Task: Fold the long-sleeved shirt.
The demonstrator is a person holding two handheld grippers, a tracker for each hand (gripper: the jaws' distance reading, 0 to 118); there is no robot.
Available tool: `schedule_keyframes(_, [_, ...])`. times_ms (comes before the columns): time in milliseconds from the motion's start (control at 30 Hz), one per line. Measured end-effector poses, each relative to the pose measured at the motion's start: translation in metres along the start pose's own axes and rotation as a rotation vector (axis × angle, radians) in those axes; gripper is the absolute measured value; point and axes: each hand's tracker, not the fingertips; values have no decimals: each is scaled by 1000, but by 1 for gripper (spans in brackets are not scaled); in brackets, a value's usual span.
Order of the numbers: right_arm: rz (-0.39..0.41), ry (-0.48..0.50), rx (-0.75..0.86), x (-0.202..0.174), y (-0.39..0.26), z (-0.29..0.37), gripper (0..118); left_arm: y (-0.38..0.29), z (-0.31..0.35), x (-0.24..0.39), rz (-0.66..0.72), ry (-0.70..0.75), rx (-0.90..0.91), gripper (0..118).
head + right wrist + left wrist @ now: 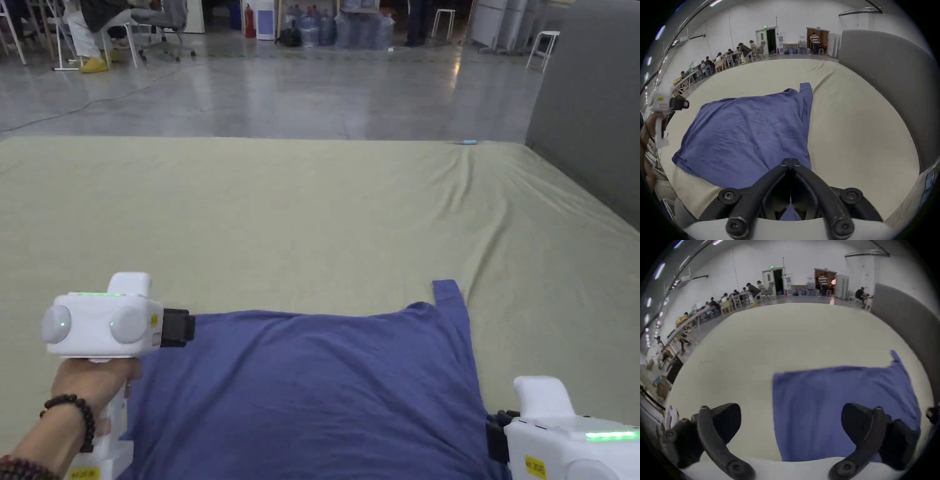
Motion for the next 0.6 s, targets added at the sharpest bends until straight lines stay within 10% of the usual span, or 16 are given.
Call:
schedule_keyframes(200, [-29, 19, -3, 9, 20, -9, 0, 7, -80, 19, 78, 41, -206, 103])
schedule_keyframes(300, [-22, 0, -1, 15, 34, -13, 0, -9, -84, 35, 5, -36, -246, 28])
schedule_keyframes(400, [-20, -4, 4, 21, 63, -27, 0, 3, -68, 41, -58, -37, -215, 0])
schedule_keyframes(600, [-38, 133, 8, 26, 169, -87, 0, 5, -31, 26, -38, -106, -186, 0])
